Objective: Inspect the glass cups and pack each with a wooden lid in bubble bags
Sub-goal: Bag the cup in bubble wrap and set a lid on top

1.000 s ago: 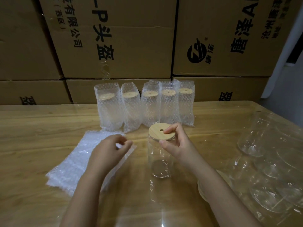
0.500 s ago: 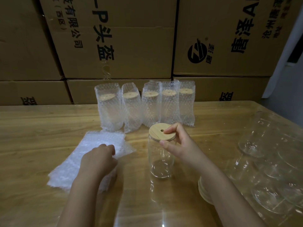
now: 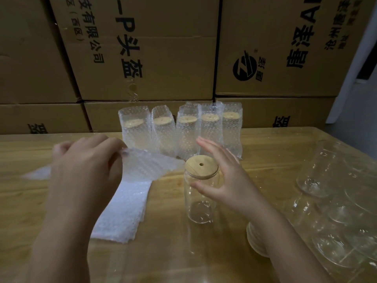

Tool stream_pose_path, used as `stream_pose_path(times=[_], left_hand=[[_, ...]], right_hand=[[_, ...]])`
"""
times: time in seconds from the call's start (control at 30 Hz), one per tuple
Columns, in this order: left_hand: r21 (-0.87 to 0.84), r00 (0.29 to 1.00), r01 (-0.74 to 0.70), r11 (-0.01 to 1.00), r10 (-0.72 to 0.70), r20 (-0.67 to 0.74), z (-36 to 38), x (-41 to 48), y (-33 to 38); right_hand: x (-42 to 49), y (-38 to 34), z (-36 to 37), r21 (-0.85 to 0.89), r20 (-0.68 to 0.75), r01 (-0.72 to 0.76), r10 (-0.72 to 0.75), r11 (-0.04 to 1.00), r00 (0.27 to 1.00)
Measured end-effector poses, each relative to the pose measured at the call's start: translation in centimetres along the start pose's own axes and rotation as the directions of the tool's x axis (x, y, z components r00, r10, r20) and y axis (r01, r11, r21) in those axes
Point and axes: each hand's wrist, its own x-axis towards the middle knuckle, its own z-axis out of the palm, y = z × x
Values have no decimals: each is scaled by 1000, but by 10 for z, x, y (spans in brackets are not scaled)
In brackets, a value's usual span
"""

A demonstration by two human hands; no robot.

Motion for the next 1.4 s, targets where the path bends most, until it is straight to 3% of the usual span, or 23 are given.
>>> stream_pose_path(times=[0.13,0.27,0.37,0.5,0.63,0.67,0.73,0.8,0.83,0.87,0.97,1.17,1.33,1.4], left_hand=[[-163,991,-98,982,82,-101,-11,1,9],[-352,990,-135,926,115,-77,-18,1,17],[-414,993,-114,903,91,-76,-22,-1,24],[-505,993,12,863,-71,-97,-17,1,25],[-573,969,87,815,-203,-141,6,2,15],[-652,950,164,740,-297,-99,13,2,11],[-808,877,381,450,-453,161,28,3,4],[-821,788,568,56,-326,523,42,1,-3],[-766,740,639,-69,-216,637,49,-1,-6],[-731,719,673,-112,-134,682,55,-4,-7],[-751,746,660,-21,-97,659,67,-10,-4],[-806,807,587,73,-126,576,64,-9,-4],[-838,829,543,63,-202,522,67,-9,-6],[-840,826,536,80,-256,502,69,-9,-6]], right_hand=[[-4,-21,-7,31,51,77,-79,997,996],[-6,-38,-7,0,-11,150,-150,989,989],[-7,-45,-4,-5,18,160,-160,987,987],[-8,-51,-9,262,37,58,-70,963,997],[-6,-46,-21,585,-12,-44,63,810,998],[-5,-42,-24,627,-48,-49,102,778,994],[-3,-35,-29,695,-119,-64,202,716,972],[-1,-25,-34,715,-170,-85,291,694,942],[-1,-22,-36,708,-174,-110,323,697,930],[-1,-16,-37,691,-169,-135,340,711,925],[-3,-5,-40,637,-123,-247,412,731,903],[-2,1,-44,516,-164,-279,413,810,896],[-3,5,-53,202,-357,-214,276,956,893],[-6,1,-60,99,-349,-191,213,977,913]])
